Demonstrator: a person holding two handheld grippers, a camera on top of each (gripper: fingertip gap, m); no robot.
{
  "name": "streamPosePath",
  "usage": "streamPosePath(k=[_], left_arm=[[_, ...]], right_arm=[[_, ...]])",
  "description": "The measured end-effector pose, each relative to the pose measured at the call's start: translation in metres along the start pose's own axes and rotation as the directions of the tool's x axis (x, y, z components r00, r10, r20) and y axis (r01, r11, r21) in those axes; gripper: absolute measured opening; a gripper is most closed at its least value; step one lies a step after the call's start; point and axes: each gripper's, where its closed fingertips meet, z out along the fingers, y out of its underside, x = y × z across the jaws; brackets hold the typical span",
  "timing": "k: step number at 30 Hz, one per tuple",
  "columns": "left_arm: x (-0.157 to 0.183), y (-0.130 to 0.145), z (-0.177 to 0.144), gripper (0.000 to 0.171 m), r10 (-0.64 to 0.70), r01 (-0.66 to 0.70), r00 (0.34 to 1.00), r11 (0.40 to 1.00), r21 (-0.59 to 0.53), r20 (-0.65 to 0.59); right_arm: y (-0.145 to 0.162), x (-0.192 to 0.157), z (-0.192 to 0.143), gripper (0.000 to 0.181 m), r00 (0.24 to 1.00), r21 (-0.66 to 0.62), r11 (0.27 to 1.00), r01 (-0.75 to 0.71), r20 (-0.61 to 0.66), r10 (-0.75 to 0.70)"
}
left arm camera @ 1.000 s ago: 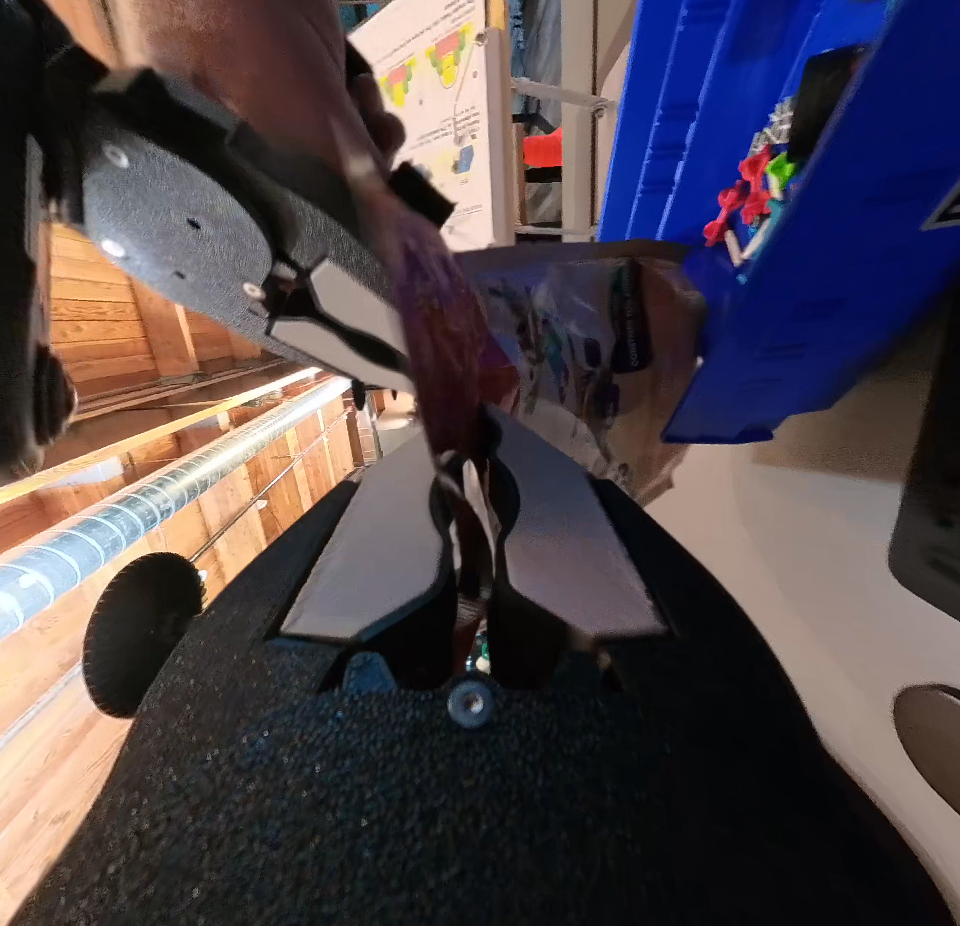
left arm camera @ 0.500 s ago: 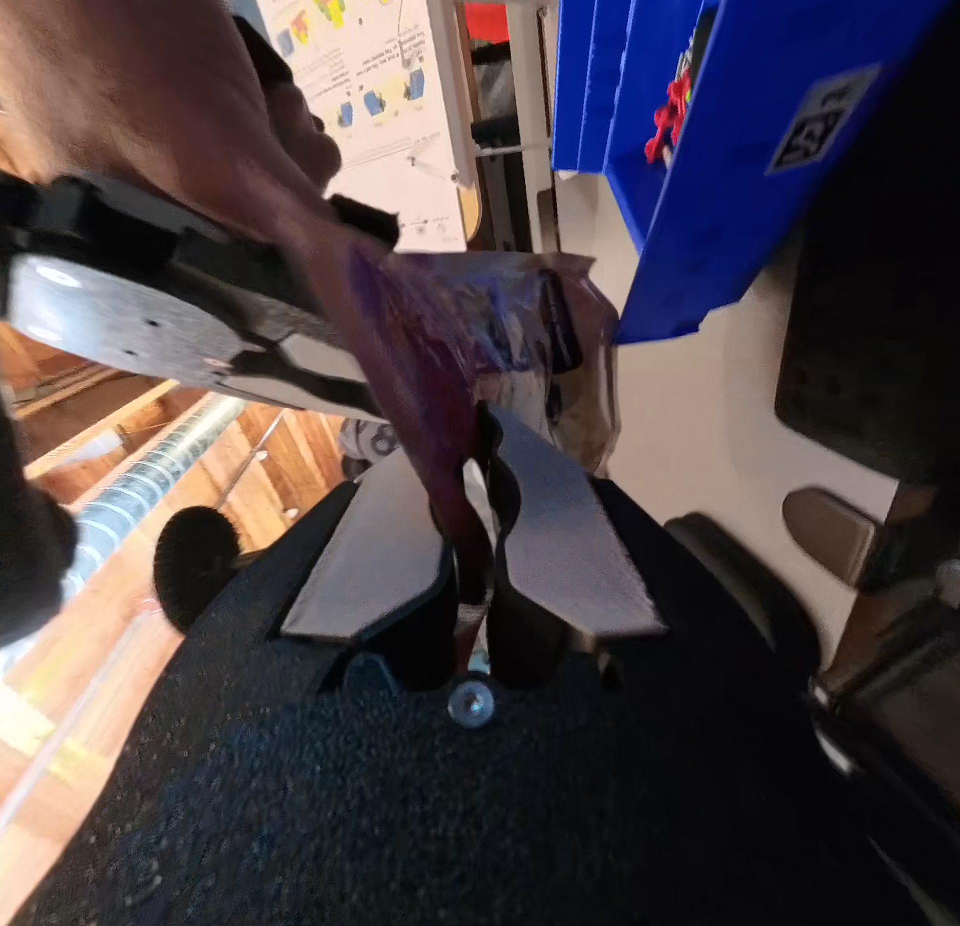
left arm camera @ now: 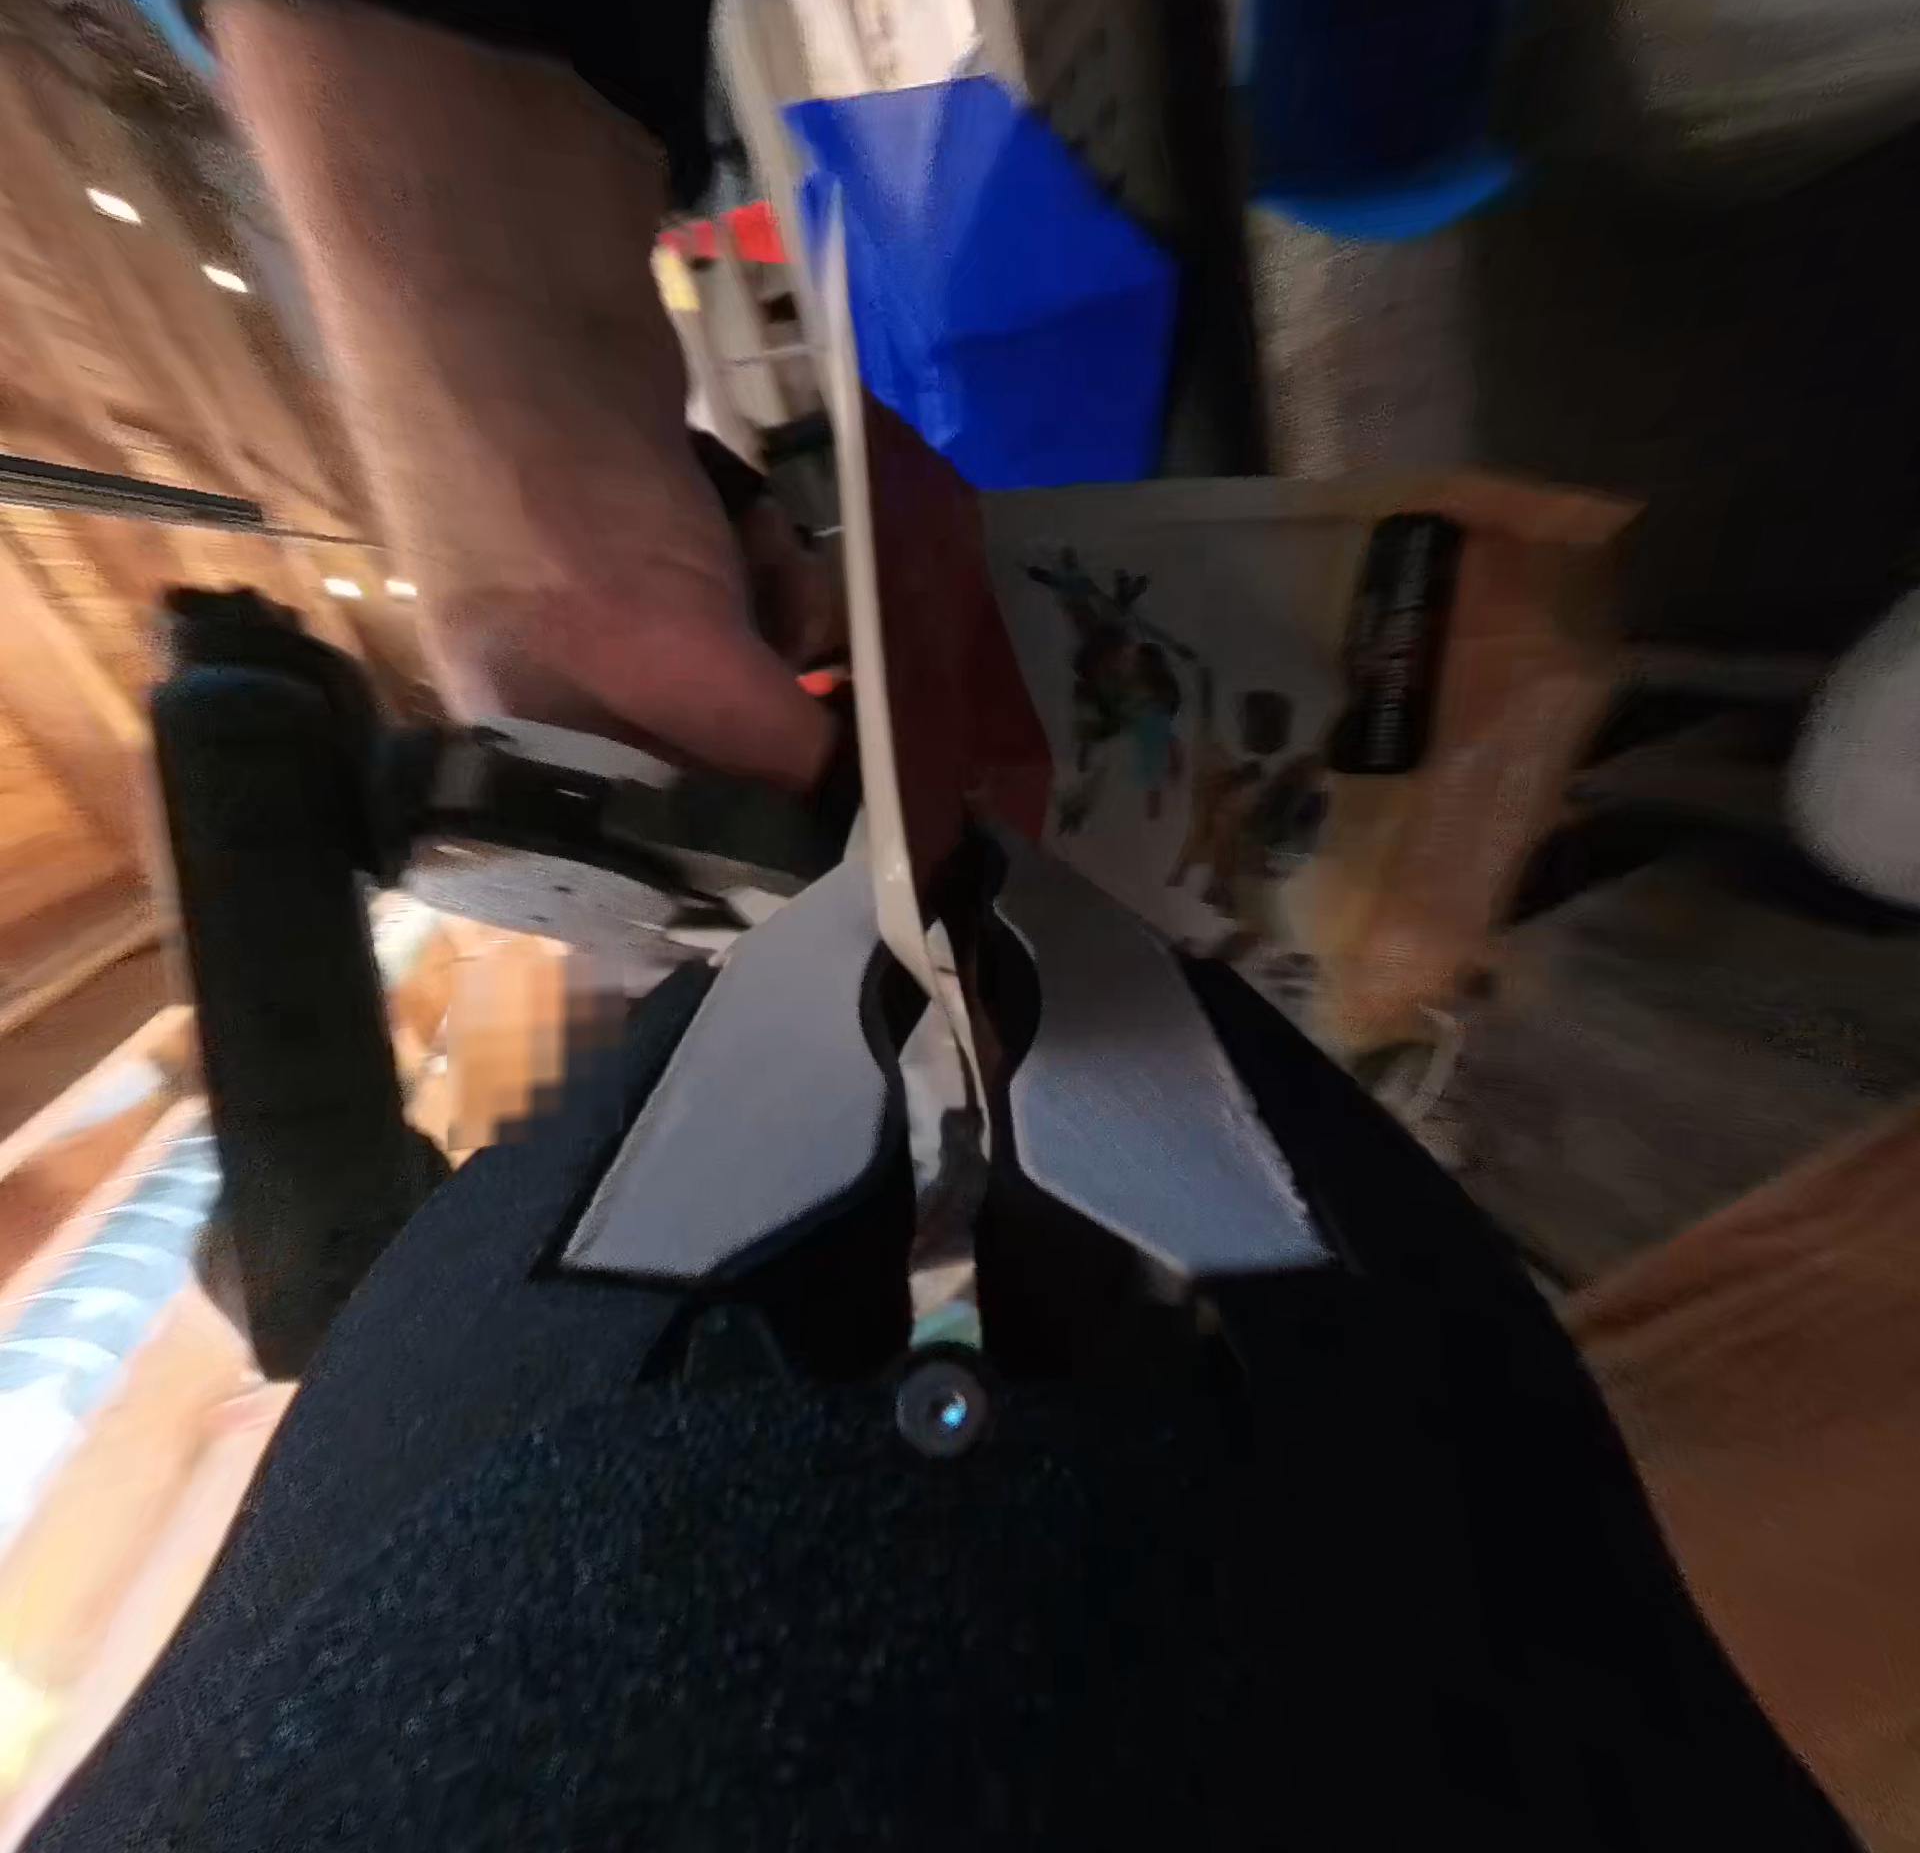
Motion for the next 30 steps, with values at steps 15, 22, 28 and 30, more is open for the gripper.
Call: streamPosePath(k=[15,22,28,30], left_arm=[[0.214,-0.016,0.048,0.008,-0.336,0.314,0.814,0.941,-0.129,-0.474],[0.206,-0.04,0.028,0.067,-0.396,0.47,0.748,0.883,0.002,-0.533],[0.14,-0.042,0.008,0.053,-0.608,0.746,0.585,0.663,0.062,-0.537],[0.105,-0.051,0.012,0.032,-0.684,0.831,0.518,0.544,0.113,-0.515]], right_arm=[[0.129,-0.078,0.09,0.0,0.879,-0.071,0.876,-0.477,-0.072,0.472],[0.156,-0.091,0.132,0.0,0.807,-0.113,0.799,-0.59,-0.058,0.588],[0.159,-0.08,0.147,0.0,0.799,-0.104,0.792,-0.601,-0.092,0.594],[0.156,-0.074,0.151,0.0,0.799,-0.09,0.794,-0.601,-0.108,0.592]])
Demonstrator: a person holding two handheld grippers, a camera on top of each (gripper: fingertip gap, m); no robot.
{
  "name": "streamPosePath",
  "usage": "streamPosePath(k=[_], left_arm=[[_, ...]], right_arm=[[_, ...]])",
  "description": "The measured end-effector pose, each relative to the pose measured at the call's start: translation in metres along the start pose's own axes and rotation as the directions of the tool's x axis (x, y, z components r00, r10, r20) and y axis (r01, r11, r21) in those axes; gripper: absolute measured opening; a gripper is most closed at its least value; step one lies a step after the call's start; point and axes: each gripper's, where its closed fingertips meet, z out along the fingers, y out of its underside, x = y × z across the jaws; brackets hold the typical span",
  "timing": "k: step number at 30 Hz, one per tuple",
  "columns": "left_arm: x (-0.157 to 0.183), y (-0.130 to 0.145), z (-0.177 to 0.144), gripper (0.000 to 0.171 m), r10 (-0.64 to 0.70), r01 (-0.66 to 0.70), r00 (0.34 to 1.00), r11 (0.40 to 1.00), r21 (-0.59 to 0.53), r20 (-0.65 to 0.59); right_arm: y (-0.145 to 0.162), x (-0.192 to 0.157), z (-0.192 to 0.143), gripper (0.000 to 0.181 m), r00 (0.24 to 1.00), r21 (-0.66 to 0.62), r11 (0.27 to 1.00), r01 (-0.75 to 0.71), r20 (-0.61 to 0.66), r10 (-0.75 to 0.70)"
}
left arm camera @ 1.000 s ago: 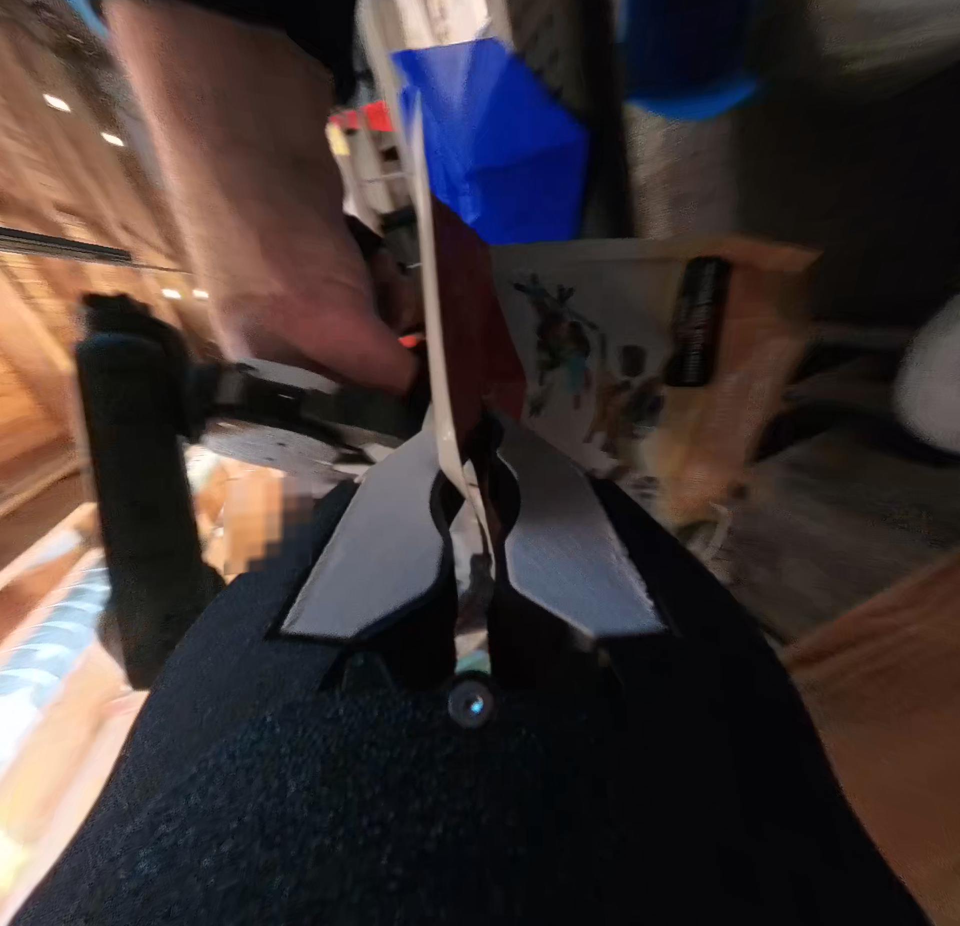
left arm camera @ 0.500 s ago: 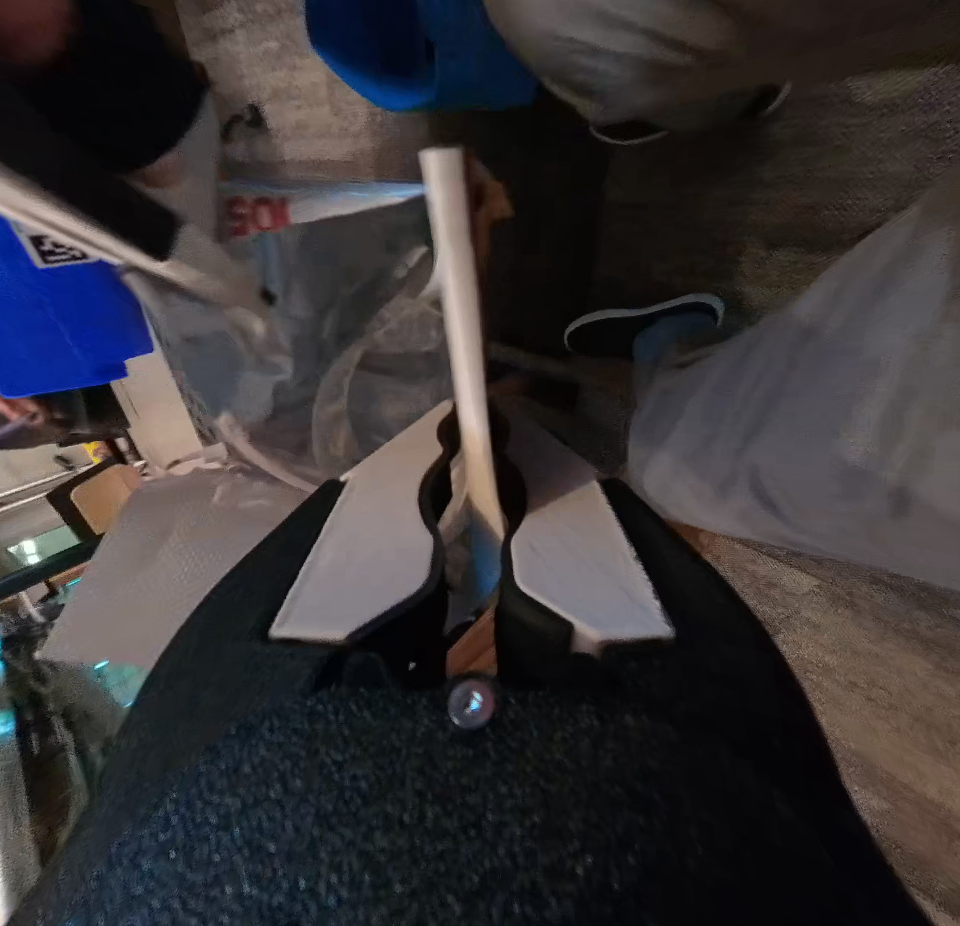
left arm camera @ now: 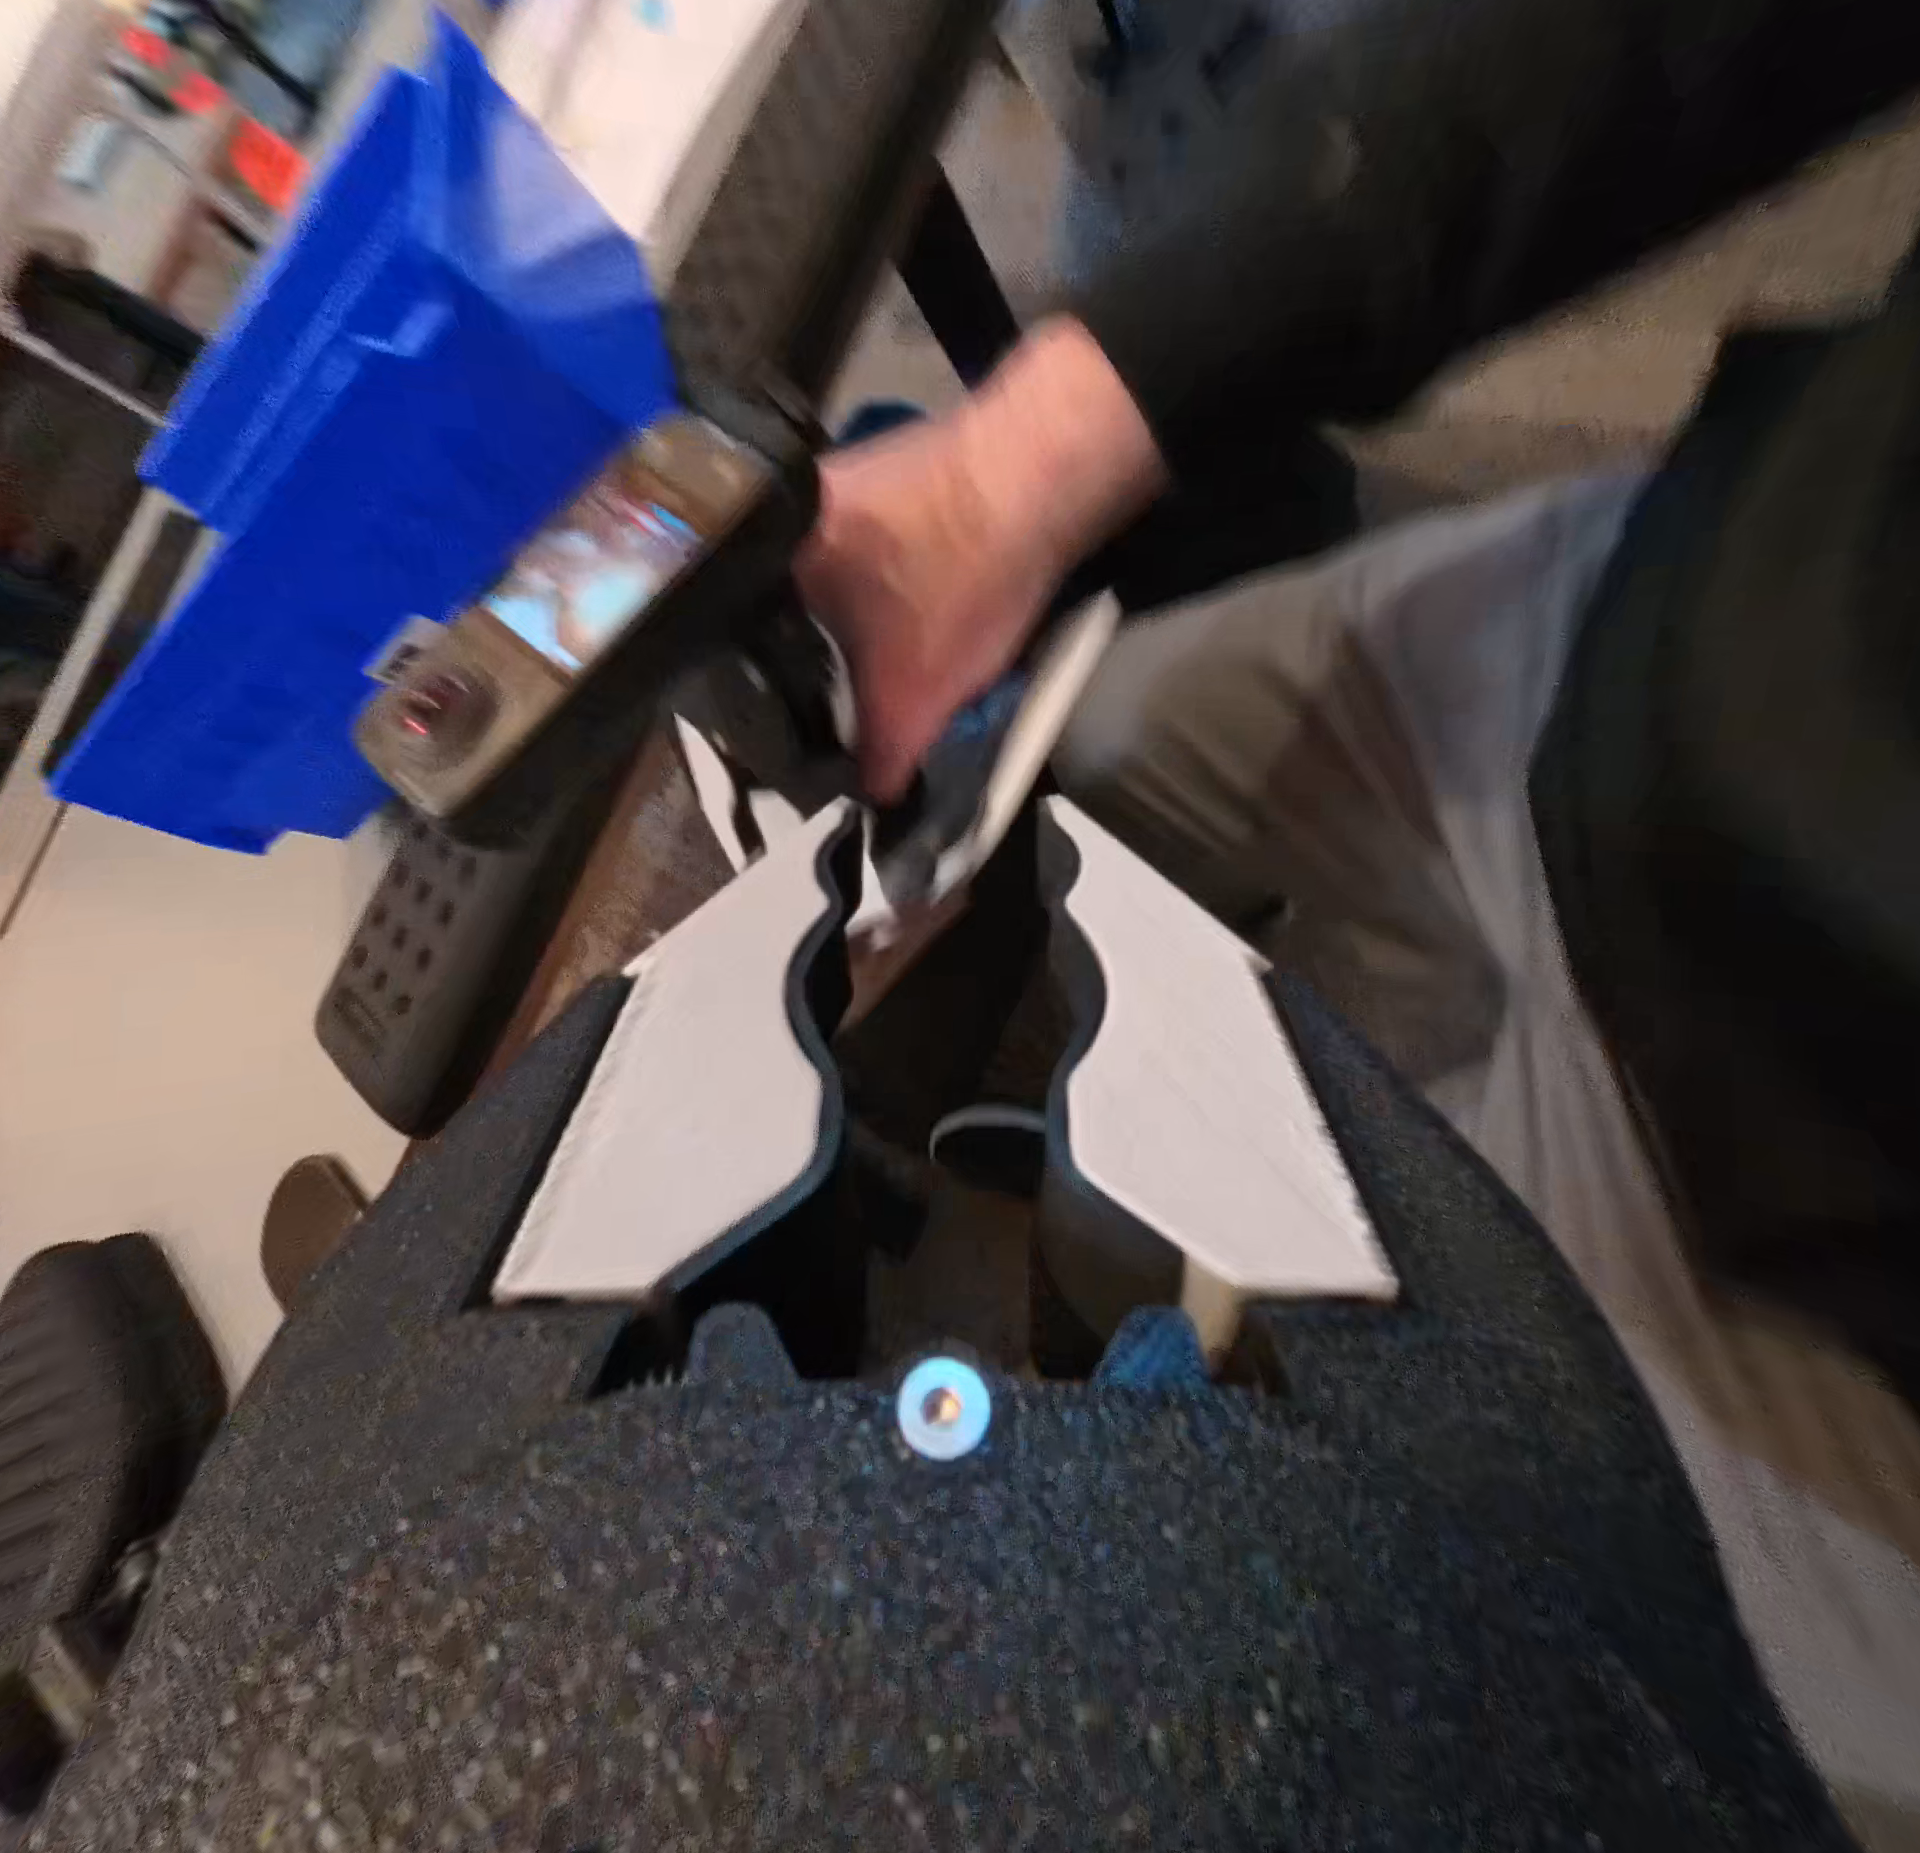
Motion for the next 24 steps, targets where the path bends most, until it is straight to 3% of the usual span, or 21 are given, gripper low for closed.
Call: streamPosePath(k=[2,4,8,10,12,14,19,24], left_arm=[[-0.017,-0.013,0.013,0.03,-0.064,0.063,0.997,0.998,0.022,0.048],[-0.024,-0.004,0.032,0.036,-0.067,0.07,0.996,0.996,-0.049,0.049],[0.005,0.069,0.061,0.055,-0.069,0.001,0.983,0.928,-0.372,-0.171],[0.004,0.103,0.066,0.075,0.029,-0.111,0.983,0.875,-0.47,-0.179],[-0.005,0.13,0.068,0.082,0.137,-0.206,0.977,0.818,-0.536,-0.166],[-0.01,0.142,0.073,0.082,0.25,-0.303,0.953,0.782,-0.544,-0.171],[-0.001,0.119,0.069,0.103,0.309,-0.37,0.928,0.83,-0.417,-0.209],[0.005,0.119,0.076,0.095,0.3,-0.394,0.914,0.814,-0.427,-0.272]], right_arm=[[-0.005,0.0,0.003,0.0,0.999,-0.003,0.999,0.036,-0.032,-0.036],[-0.013,-0.009,0.005,0.0,1.0,0.033,0.999,0.006,0.011,-0.006],[-0.021,-0.015,0.002,0.0,0.99,0.089,0.991,-0.104,0.109,0.094],[-0.021,-0.013,-0.001,0.0,0.983,0.105,0.985,-0.135,0.138,0.12],[-0.02,-0.013,-0.004,0.0,0.974,0.106,0.981,-0.165,0.174,0.145],[-0.013,-0.014,-0.004,0.0,0.974,0.086,0.985,-0.151,0.18,0.134],[0.0,-0.013,0.002,0.0,0.96,0.045,0.983,-0.178,0.225,0.164],[-0.005,-0.028,0.0,0.0,0.935,0.029,0.981,-0.192,0.309,0.174]])
